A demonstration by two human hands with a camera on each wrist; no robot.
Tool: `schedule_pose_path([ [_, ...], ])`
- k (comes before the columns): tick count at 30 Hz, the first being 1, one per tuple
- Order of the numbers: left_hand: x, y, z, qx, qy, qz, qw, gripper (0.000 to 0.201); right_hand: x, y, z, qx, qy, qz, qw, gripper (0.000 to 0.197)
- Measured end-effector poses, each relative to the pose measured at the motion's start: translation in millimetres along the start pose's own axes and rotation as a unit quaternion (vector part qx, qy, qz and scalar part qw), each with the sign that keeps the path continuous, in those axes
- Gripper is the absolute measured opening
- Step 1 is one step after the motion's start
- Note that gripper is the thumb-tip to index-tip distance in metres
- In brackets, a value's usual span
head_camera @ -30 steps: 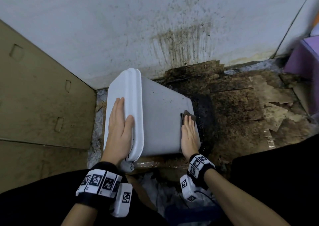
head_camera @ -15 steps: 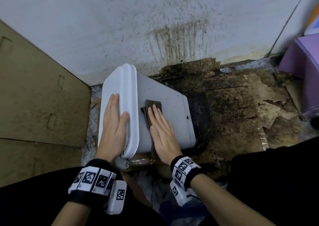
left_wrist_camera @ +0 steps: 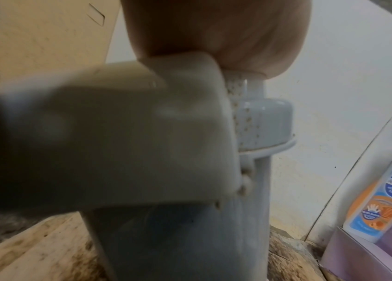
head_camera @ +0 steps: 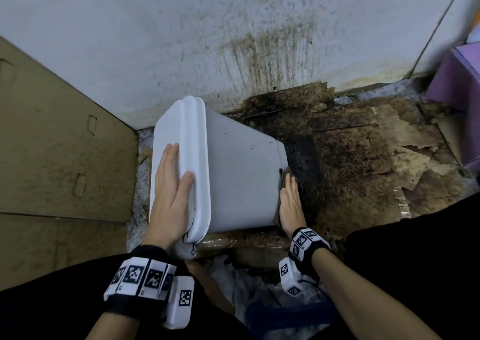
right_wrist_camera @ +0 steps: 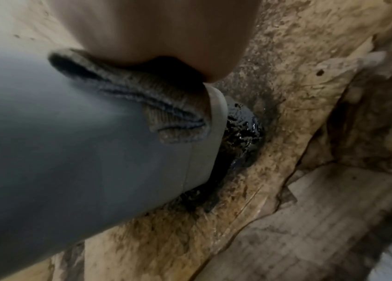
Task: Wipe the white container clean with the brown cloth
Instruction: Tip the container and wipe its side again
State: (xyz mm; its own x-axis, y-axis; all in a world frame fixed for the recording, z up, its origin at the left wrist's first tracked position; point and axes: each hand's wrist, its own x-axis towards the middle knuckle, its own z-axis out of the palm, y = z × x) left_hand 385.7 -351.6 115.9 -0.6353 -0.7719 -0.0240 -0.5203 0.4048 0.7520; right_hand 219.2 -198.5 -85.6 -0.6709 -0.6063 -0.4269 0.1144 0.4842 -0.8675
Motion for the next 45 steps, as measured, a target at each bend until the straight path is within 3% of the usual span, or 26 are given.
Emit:
schedule_pose_path([
  [12, 1, 1, 0, 0.013, 0.001, 0.000, 1.000, 0.057, -11, -28, 14, 0.017, 0.014, 0.021, 1.000, 0.052],
  [16, 1, 6, 4, 0.032, 0.001, -0.003, 0.999, 0.061, -38, -67, 33, 0.005, 0.024, -0.024, 0.999, 0.053],
  [21, 2, 1, 2, 0.030, 0.003, -0.004, 1.000, 0.057, -69, -115, 51, -0.013, -0.031, -0.134, 0.990, 0.061],
  [30, 2, 3, 4, 0.027, 0.003, 0.001, 1.000, 0.061, -60, -94, 42, -0.040, -0.021, -0.196, 0.980, 0.054],
  [37, 2, 0, 2, 0.005, 0.005, 0.002, 1.000, 0.057, -21, -35, 22, -0.043, 0.023, -0.082, 0.995, 0.058],
  [41, 1, 0, 1, 0.001, 0.004, 0.001, 1.000, 0.059, -4, -18, 5, -0.017, 0.014, 0.017, 1.000, 0.051],
  [45, 1, 2, 2, 0.005, 0.001, 0.003, 1.000, 0.060, 2, -14, -3, -0.007, -0.011, 0.048, 0.999, 0.052],
])
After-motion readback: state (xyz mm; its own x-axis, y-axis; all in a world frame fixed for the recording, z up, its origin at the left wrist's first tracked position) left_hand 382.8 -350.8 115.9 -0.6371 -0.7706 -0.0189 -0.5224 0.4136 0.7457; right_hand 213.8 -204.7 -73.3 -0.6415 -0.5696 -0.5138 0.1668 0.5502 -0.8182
